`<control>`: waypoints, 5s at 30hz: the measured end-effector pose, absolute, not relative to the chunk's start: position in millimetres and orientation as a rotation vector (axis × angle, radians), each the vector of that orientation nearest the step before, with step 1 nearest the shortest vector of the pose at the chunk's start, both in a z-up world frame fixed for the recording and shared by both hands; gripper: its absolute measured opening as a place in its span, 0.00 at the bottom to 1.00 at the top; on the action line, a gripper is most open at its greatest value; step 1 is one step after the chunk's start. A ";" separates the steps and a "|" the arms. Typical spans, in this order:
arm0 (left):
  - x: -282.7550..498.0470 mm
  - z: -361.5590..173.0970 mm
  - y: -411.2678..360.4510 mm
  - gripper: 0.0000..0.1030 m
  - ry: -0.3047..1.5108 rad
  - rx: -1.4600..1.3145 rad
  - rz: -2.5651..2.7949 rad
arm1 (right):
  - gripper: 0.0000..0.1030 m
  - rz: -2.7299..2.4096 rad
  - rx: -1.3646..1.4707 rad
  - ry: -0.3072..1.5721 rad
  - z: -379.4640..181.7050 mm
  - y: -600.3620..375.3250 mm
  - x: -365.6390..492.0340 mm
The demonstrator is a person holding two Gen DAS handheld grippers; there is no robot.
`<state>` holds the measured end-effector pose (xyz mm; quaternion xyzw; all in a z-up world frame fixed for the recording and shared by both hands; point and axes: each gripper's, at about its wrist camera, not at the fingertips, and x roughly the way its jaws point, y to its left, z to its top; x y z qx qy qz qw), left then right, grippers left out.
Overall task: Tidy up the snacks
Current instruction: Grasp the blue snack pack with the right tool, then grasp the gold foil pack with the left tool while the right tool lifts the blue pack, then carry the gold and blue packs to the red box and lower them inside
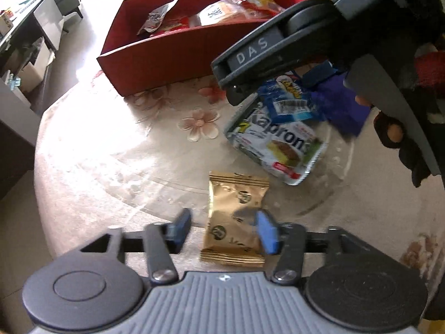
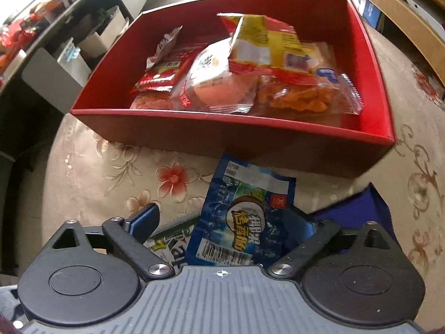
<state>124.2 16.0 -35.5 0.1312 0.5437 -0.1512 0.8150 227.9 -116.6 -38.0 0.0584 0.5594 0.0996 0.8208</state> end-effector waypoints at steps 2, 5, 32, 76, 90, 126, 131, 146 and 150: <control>127.2 -38.0 17.1 0.62 1.169 0.279 -0.324 | 1.00 0.211 0.100 1.186 -41.5 -112.9 229.2; 131.2 -43.3 18.7 0.63 1.197 0.266 -0.317 | 1.00 0.205 0.058 1.195 -40.3 -107.8 228.3; 110.2 -50.0 17.7 0.70 1.187 0.294 -0.320 | 0.78 0.250 -0.102 1.239 -26.8 -155.1 96.7; 84.3 -52.7 4.8 0.47 1.132 0.304 -0.336 | 0.73 0.200 -0.111 1.127 -26.7 -169.0 50.2; 77.4 -49.0 3.2 0.37 1.156 0.206 -0.297 | 0.74 0.225 -0.075 1.097 -16.4 -170.7 50.5; 86.3 0.8 -11.1 0.37 0.990 0.097 -0.248 | 0.73 0.176 -0.059 0.973 12.1 -170.9 78.5; 88.7 4.0 -10.9 0.37 0.975 0.095 -0.230 | 0.73 0.178 -0.056 0.961 15.0 -168.6 81.9; 112.5 20.5 -19.3 0.37 0.917 0.073 -0.185 | 0.73 0.162 -0.018 0.895 33.3 -169.4 108.1; 125.8 26.6 -19.5 0.37 0.899 0.057 -0.174 | 0.73 0.152 -0.010 0.879 38.5 -170.8 120.4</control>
